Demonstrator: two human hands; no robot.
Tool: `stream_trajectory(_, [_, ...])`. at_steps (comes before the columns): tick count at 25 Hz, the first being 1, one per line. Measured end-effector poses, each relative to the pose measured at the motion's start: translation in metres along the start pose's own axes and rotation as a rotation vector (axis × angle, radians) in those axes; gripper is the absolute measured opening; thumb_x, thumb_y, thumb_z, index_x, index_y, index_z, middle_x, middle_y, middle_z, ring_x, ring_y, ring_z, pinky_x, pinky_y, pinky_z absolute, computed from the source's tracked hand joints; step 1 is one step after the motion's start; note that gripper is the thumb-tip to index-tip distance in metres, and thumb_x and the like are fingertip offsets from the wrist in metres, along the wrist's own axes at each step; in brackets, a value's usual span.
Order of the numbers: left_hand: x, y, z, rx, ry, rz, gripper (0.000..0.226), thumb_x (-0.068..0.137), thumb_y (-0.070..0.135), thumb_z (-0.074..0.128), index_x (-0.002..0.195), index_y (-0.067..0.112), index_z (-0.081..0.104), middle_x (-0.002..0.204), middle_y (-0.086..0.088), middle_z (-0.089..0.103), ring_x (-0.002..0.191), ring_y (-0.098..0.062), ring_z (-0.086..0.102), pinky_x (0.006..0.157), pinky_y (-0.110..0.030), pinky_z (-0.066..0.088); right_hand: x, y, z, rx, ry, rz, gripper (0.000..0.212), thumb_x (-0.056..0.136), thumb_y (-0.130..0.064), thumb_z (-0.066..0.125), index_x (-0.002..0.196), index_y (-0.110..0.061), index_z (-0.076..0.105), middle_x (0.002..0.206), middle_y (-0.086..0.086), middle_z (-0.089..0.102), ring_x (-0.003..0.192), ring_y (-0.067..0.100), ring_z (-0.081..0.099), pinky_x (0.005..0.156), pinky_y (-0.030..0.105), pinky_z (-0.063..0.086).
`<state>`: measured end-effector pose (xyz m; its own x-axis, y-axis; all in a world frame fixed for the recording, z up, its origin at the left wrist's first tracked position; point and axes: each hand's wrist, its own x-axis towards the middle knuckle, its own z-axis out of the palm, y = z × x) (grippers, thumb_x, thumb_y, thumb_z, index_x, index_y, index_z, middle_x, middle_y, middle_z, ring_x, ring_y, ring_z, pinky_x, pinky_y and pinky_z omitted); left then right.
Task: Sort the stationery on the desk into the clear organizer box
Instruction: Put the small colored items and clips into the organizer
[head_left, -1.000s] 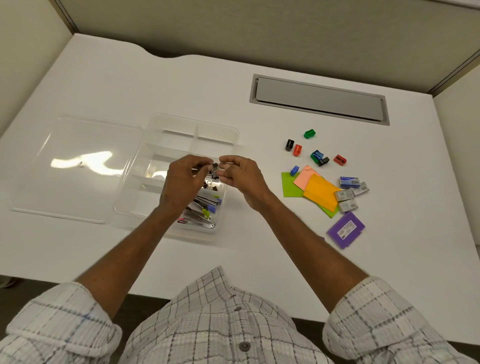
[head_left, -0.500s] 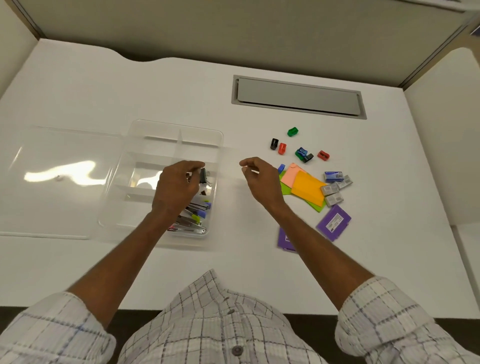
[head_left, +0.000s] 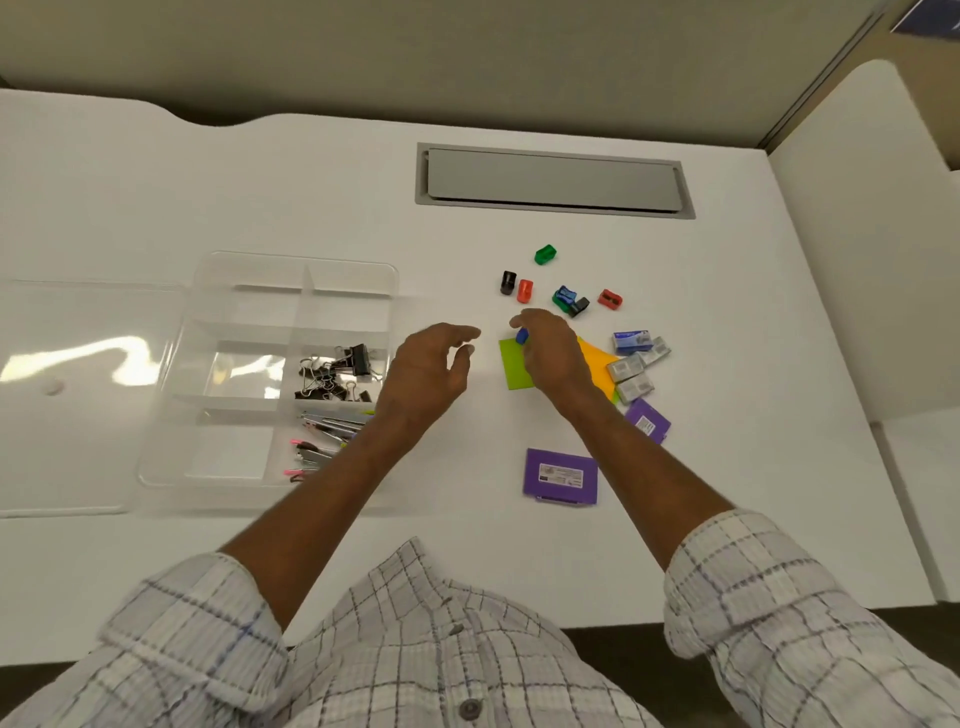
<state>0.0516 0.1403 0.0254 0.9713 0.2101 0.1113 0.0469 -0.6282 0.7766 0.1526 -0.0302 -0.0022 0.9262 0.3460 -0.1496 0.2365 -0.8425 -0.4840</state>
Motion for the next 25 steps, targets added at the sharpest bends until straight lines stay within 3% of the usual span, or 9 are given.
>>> stream_trajectory(6, [0.024,0.003,0.025,0.005,-0.116,-0.087,0.033,0.092,0.014,0.066,0.124,0.011,0.066,0.119,-0.006,0.069,0.102,-0.020,0.066,0.092,-0.040,0.055,0.012,0.006,-0.011,0.019,-0.021,-0.055,0.020,0.091,-0.016,0.064,0.108,-0.017,0.075,0.108,0.005,0.073,0.101,0.021,0.063,0.087,0.031,0.046])
stream_trajectory(9, [0.031,0.005,0.033,-0.143,-0.151,-0.200,0.040,0.089,0.014,0.070,0.128,0.008,0.063,0.125,-0.007,0.067,0.102,-0.020,0.068,0.090,-0.033,0.057,0.011,0.003,-0.016,0.289,-0.018,-0.038,0.015,0.088,-0.020,0.071,0.100,-0.015,0.078,0.097,0.002,0.077,0.089,0.012,0.069,0.088,0.034,0.055])
stream_trajectory(15, [0.036,0.003,0.038,-0.314,-0.032,-0.285,0.030,0.093,0.014,0.066,0.123,0.007,0.065,0.107,-0.012,0.073,0.098,-0.026,0.070,0.088,-0.047,0.058,0.022,-0.001,-0.027,0.632,-0.080,-0.007,0.025,0.090,-0.030,0.072,0.106,-0.012,0.077,0.095,0.002,0.077,0.083,0.018,0.075,0.079,0.033,0.062])
stream_trajectory(18, [0.040,0.006,0.034,-0.329,-0.007,-0.358,0.030,0.092,0.017,0.069,0.121,0.012,0.068,0.103,-0.011,0.073,0.095,-0.025,0.071,0.091,-0.045,0.057,0.046,0.004,-0.030,0.363,-0.008,-0.008,0.037,0.088,-0.024,0.075,0.121,-0.009,0.068,0.125,0.009,0.068,0.105,0.026,0.069,0.097,0.042,0.053])
stream_trajectory(21, [0.043,0.006,0.030,-0.301,-0.002,-0.362,0.030,0.092,0.010,0.064,0.122,0.014,0.070,0.110,-0.007,0.074,0.097,-0.022,0.070,0.094,-0.033,0.055,0.066,0.007,-0.029,0.040,-0.134,-0.004,0.058,0.091,-0.023,0.070,0.144,-0.015,0.048,0.157,0.008,0.038,0.142,0.027,0.039,0.118,0.040,0.030])
stream_trajectory(23, [0.045,0.004,0.028,-0.255,-0.001,-0.358,0.031,0.092,0.005,0.061,0.119,0.015,0.072,0.114,-0.004,0.074,0.100,-0.018,0.070,0.090,-0.013,0.050,0.072,0.006,-0.025,-0.085,-0.154,-0.032,0.059,0.093,-0.025,0.067,0.147,-0.015,0.045,0.157,0.010,0.038,0.144,0.029,0.035,0.117,0.039,0.027])
stream_trajectory(25, [0.045,0.003,0.026,-0.230,0.007,-0.359,0.030,0.091,0.004,0.061,0.117,0.013,0.073,0.114,-0.005,0.074,0.101,-0.017,0.069,0.085,-0.004,0.045,0.075,0.004,-0.020,-0.123,-0.113,-0.032,0.054,0.093,-0.023,0.067,0.143,-0.012,0.049,0.144,0.013,0.052,0.134,0.031,0.045,0.110,0.039,0.035])
